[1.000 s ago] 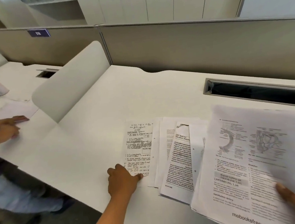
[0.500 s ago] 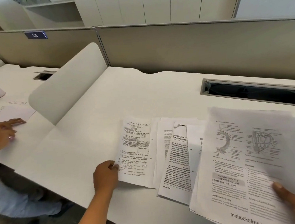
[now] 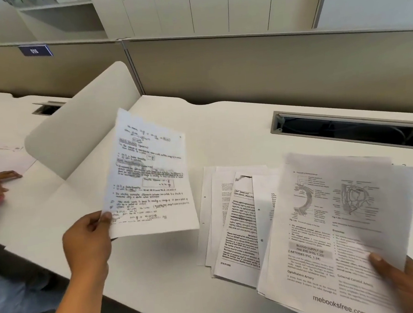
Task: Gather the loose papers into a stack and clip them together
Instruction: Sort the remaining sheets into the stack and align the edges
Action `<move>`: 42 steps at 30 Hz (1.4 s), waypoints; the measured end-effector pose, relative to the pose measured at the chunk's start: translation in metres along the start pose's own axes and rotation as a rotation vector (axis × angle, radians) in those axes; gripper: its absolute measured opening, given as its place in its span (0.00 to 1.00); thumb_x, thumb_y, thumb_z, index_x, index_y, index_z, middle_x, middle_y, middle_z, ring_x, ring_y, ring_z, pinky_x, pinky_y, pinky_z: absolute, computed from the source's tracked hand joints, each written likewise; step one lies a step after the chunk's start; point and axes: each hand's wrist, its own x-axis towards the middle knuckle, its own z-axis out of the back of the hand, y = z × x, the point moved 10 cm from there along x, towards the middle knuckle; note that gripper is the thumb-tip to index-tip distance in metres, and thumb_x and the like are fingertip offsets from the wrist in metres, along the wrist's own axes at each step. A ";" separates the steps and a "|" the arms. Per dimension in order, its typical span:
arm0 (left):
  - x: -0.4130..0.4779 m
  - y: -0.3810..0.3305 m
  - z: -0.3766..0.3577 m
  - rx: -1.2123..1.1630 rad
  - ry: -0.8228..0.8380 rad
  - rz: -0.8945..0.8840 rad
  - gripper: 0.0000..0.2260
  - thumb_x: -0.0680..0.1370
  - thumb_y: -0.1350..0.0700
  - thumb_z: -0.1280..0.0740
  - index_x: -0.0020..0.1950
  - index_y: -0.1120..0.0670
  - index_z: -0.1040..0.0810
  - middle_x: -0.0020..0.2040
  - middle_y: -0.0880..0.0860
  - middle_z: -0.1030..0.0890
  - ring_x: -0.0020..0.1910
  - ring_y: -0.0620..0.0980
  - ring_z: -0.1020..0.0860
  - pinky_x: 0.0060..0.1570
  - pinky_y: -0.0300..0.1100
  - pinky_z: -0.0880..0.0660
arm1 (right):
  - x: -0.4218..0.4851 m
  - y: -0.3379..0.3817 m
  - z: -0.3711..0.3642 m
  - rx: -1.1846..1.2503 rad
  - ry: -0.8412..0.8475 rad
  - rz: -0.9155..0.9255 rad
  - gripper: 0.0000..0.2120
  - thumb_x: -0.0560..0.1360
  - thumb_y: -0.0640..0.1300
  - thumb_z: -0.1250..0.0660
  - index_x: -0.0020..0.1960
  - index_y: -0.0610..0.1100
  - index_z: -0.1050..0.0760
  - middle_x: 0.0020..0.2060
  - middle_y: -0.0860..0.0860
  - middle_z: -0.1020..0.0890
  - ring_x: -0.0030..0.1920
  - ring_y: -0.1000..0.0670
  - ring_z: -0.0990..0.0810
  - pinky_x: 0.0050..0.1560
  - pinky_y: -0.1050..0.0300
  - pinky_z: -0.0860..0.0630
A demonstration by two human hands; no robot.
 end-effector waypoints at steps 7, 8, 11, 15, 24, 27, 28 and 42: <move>-0.039 -0.036 -0.029 -0.248 0.214 0.064 0.04 0.78 0.62 0.29 0.48 0.54 0.18 0.47 0.52 0.15 0.45 0.50 0.17 0.45 0.42 0.18 | 0.005 0.007 -0.009 0.090 0.054 0.040 0.02 0.76 0.39 0.31 0.46 0.44 0.20 0.32 0.54 0.13 0.44 0.46 0.19 0.55 0.48 0.29; -0.049 -0.039 -0.038 -0.275 0.261 0.071 0.04 0.78 0.62 0.29 0.47 0.53 0.18 0.45 0.51 0.14 0.44 0.49 0.16 0.43 0.41 0.18 | 0.002 0.009 -0.012 0.103 0.058 0.039 0.03 0.76 0.38 0.32 0.49 0.42 0.20 0.29 0.56 0.14 0.42 0.47 0.19 0.53 0.50 0.28; -0.085 -0.043 -0.070 -0.312 0.394 0.094 0.04 0.78 0.63 0.29 0.47 0.55 0.17 0.41 0.49 0.12 0.39 0.44 0.15 0.37 0.38 0.17 | -0.002 0.012 -0.021 0.165 0.083 0.029 0.06 0.77 0.35 0.34 0.53 0.39 0.21 0.30 0.55 0.14 0.32 0.50 0.15 0.39 0.56 0.25; -0.139 -0.039 -0.116 -0.291 0.592 0.147 0.04 0.78 0.63 0.30 0.50 0.58 0.16 0.43 0.52 0.11 0.38 0.44 0.14 0.35 0.37 0.19 | -0.004 0.012 -0.032 0.186 0.128 0.018 0.07 0.78 0.36 0.34 0.55 0.39 0.20 0.39 0.47 0.12 0.35 0.49 0.13 0.31 0.59 0.20; -0.210 -0.028 -0.161 -0.126 0.823 0.182 0.04 0.78 0.64 0.29 0.46 0.57 0.15 0.42 0.55 0.11 0.41 0.50 0.14 0.41 0.42 0.21 | -0.013 0.031 -0.037 0.231 0.195 0.004 0.11 0.75 0.30 0.35 0.51 0.41 0.18 0.43 0.41 0.13 0.41 0.39 0.13 0.43 0.45 0.19; -0.218 -0.024 -0.166 -0.028 0.906 0.207 0.02 0.77 0.62 0.28 0.46 0.58 0.16 0.43 0.56 0.12 0.42 0.53 0.13 0.41 0.45 0.19 | -0.013 0.033 -0.032 0.239 0.174 0.004 0.09 0.72 0.31 0.31 0.49 0.41 0.18 0.42 0.40 0.13 0.38 0.41 0.13 0.37 0.49 0.19; -0.218 -0.023 -0.167 0.005 0.928 0.211 0.01 0.77 0.61 0.28 0.46 0.58 0.16 0.43 0.57 0.12 0.40 0.53 0.14 0.38 0.45 0.20 | -0.012 0.033 -0.032 0.232 0.175 0.013 0.08 0.72 0.32 0.31 0.48 0.41 0.18 0.42 0.40 0.13 0.38 0.41 0.13 0.38 0.49 0.19; -0.234 -0.021 -0.213 -0.165 1.181 0.441 0.14 0.78 0.57 0.29 0.64 0.56 0.19 0.57 0.55 0.13 0.55 0.57 0.14 0.58 0.57 0.19 | -0.013 0.034 -0.036 0.210 0.190 -0.019 0.11 0.81 0.45 0.38 0.45 0.43 0.20 0.37 0.45 0.14 0.36 0.46 0.15 0.37 0.53 0.23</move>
